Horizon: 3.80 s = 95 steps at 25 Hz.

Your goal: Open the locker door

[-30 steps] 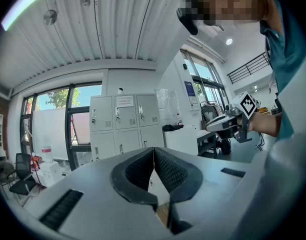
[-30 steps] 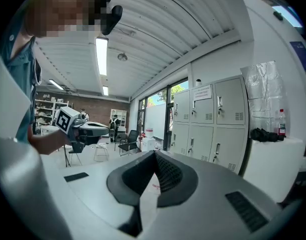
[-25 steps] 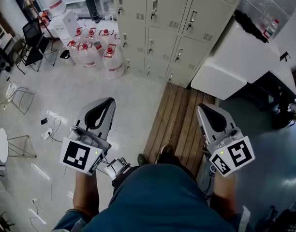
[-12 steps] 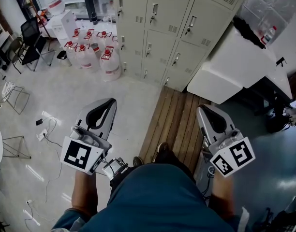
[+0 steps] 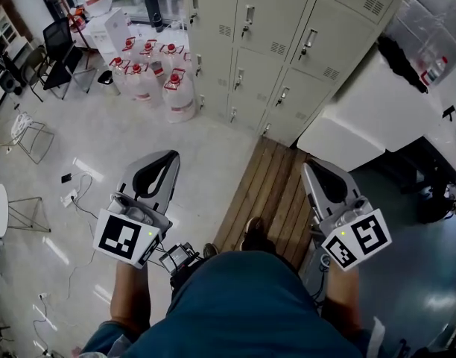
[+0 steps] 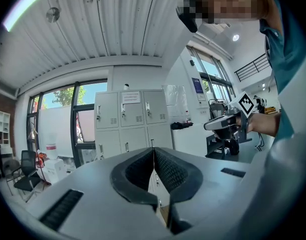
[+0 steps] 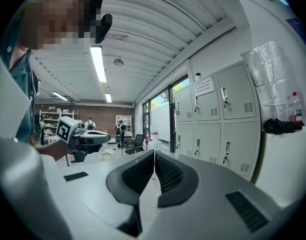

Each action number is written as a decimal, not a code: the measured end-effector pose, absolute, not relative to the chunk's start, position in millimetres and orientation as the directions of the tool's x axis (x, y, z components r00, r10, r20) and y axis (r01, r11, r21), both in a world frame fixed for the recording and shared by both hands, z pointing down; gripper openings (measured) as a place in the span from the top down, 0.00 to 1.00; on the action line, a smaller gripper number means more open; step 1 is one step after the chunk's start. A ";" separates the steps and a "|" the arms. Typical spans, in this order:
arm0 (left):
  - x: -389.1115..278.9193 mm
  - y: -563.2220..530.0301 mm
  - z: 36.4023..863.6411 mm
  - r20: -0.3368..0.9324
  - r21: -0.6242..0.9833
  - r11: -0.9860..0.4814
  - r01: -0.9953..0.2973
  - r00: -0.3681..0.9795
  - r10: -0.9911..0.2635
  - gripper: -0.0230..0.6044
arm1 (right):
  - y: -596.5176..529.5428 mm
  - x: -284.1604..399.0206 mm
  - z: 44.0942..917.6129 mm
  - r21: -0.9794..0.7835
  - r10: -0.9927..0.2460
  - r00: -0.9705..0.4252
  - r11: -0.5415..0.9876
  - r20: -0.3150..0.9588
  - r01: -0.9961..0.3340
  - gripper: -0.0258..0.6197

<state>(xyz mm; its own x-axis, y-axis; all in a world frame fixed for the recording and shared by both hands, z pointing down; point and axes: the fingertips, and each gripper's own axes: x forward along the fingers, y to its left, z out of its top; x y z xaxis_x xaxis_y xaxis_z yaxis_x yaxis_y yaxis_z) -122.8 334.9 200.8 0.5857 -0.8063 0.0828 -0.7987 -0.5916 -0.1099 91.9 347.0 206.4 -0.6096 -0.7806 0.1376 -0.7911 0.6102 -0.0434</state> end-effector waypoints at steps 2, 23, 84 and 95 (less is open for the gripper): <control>-110.1 320.8 200.9 0.086 -0.113 -0.575 -0.810 0.569 -0.818 0.94 | 327.7 103.9 210.3 -0.051 -0.766 -0.627 0.627 0.140 -0.777 0.90; 16.4 214.5 209.9 0.180 -0.166 -0.461 -0.872 0.433 -0.883 0.94 | 183.7 216.9 236.2 -0.134 -0.651 -0.751 0.739 0.110 -0.660 0.90; -91.4 -213.0 229.7 0.144 -0.184 -0.343 -0.921 0.320 -0.936 0.94 | -190.1 134.7 260.8 -0.109 -0.588 -0.794 0.788 0.158 -0.605 0.90; -91.7 -341.9 252.5 0.146 -0.224 -0.266 -0.938 0.237 -0.960 0.93 | -274.2 145.2 281.4 -0.124 -0.507 -0.845 0.840 0.169 -0.529 0.90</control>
